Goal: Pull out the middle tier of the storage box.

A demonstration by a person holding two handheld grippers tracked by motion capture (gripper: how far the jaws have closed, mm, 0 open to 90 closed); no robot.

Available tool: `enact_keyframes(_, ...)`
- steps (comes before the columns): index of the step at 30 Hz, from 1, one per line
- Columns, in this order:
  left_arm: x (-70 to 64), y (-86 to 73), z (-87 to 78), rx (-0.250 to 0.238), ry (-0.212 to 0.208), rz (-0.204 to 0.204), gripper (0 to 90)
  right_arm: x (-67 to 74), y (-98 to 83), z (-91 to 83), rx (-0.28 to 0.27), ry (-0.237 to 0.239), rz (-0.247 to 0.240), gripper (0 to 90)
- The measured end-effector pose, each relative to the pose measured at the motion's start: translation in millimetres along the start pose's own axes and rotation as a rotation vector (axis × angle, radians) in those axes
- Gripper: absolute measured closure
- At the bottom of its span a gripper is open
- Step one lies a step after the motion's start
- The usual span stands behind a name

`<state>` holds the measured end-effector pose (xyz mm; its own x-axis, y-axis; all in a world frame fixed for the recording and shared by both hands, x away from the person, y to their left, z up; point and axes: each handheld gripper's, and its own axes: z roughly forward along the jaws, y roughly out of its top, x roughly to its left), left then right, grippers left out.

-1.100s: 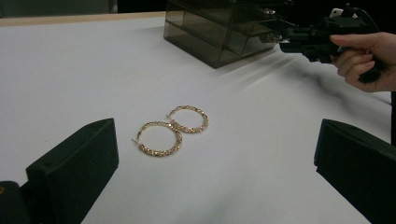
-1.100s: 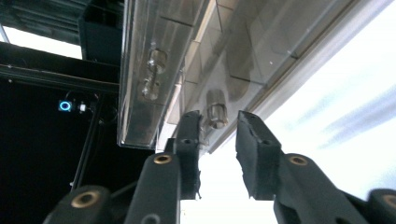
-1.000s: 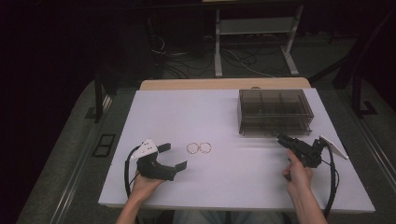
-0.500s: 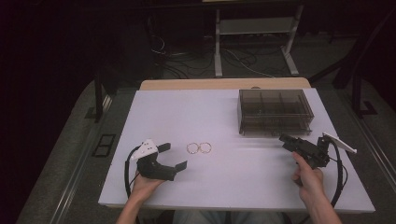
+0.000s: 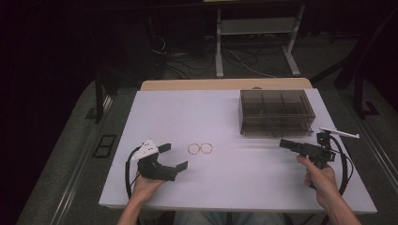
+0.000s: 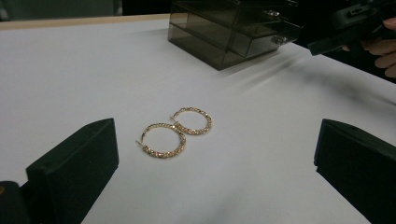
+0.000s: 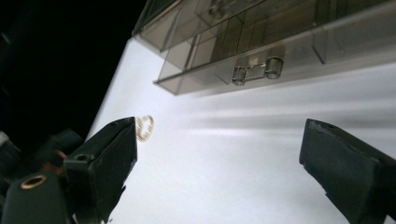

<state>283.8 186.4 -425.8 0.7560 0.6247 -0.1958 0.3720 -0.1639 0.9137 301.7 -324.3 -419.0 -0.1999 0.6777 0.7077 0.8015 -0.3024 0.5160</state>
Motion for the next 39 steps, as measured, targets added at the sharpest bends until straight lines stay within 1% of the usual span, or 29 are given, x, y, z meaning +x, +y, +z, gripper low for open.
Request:
enact_keyframes(3,-0.2,-0.1,-0.1,-0.003,0.001,-0.004,0.0,4.3,4.7,-0.8,0.056,-0.012,-0.063,10.4)
enact_keyframes(5,-0.2,-0.1,-0.1,-0.001,0.001,-0.004,0.0,6.4,7.4,-0.4,0.094,0.001,-0.098,10.4)
enact_keyframes(7,-0.3,-0.3,0.5,-0.002,0.002,-0.006,0.0,9.9,10.6,-0.4,0.133,0.014,-0.159,10.4)
enact_keyframes(9,-0.1,-0.4,0.8,-0.003,0.002,-0.008,0.0,14.9,14.6,-0.8,0.163,0.009,-0.222,10.4)
enact_keyframes(11,0.0,-0.4,0.8,-0.002,0.002,-0.007,0.0,20.0,18.9,-0.8,0.184,0.002,-0.268,10.4)
enact_keyframes(12,0.0,-0.4,0.8,-0.002,0.002,-0.008,0.0,24.9,23.3,0.2,0.201,-0.01,-0.315,10.4)
enact_keyframes(13,0.0,-0.4,0.7,-0.003,0.002,-0.008,0.0,24.9,23.3,0.2,0.201,-0.01,-0.315,10.4)
enact_keyframes(14,0.1,-0.3,0.6,-0.003,0.003,-0.007,0.0,27.2,25.3,0.6,0.21,-0.009,-0.328,10.4)
enact_keyframes(15,0.0,-0.3,0.5,-0.005,0.003,-0.008,0.0,29.7,27.3,0.8,0.223,-0.01,-0.33,10.5)
enact_keyframes(16,0.0,-0.4,0.3,-0.006,0.004,-0.009,0.0,30.8,29.8,1.1,0.231,-0.007,-0.35,10.5)
enact_keyframes(18,0.2,-0.5,0.0,-0.004,0.003,-0.006,0.0,34.9,34.7,0.6,0.249,-0.009,-0.372,10.5)
enact_keyframes(19,0.3,-0.5,0.0,-0.003,0.003,-0.006,0.0,36.2,37.6,0.5,0.256,-0.009,-0.395,10.5)
enact_keyframes(23,0.2,-0.5,0.3,-0.002,0.002,-0.006,0.0,42.3,46.0,0.3,0.286,-0.007,-0.44,10.5)
enact_keyframes(24,0.1,-0.6,0.4,-0.002,0.001,-0.008,0.0,43.5,47.5,0.1,0.291,-0.006,-0.459,10.5)
enact_keyframes(26,0.3,-0.7,0.7,-0.002,0.0,-0.008,0.0,45.4,49.9,0.0,0.297,0.002,-0.48,10.5)
enact_keyframes(29,0.5,-1.0,1.2,0.002,0.0,-0.006,0.0,48.0,52.8,0.4,0.312,0.0,-0.527,10.5)
enact_keyframes(30,0.3,-1.0,1.3,0.002,0.001,-0.006,0.0,48.9,55.0,0.9,0.316,0.007,-0.554,10.6)
enact_keyframes(32,0.4,-1.0,1.2,0.002,0.001,-0.006,0.0,49.5,55.8,1.4,0.318,0.012,-0.563,10.6)
enact_keyframes(33,0.4,-1.0,1.1,0.002,0.002,-0.007,0.0,49.9,56.7,2.1,0.322,0.014,-0.576,10.6)
enact_keyframes(34,0.4,-1.0,1.0,0.0,0.002,-0.008,0.0,50.5,58.2,3.6,0.331,0.013,-0.601,10.6)
enact_keyframes(35,0.4,-1.0,0.8,-0.001,0.003,-0.009,0.0,50.5,58.2,3.6,0.331,0.013,-0.601,10.6)
enact_keyframes(39,0.5,-1.1,1.0,0.0,0.003,-0.008,0.0,52.4,61.2,6.4,0.366,0.008,-0.655,10.6)
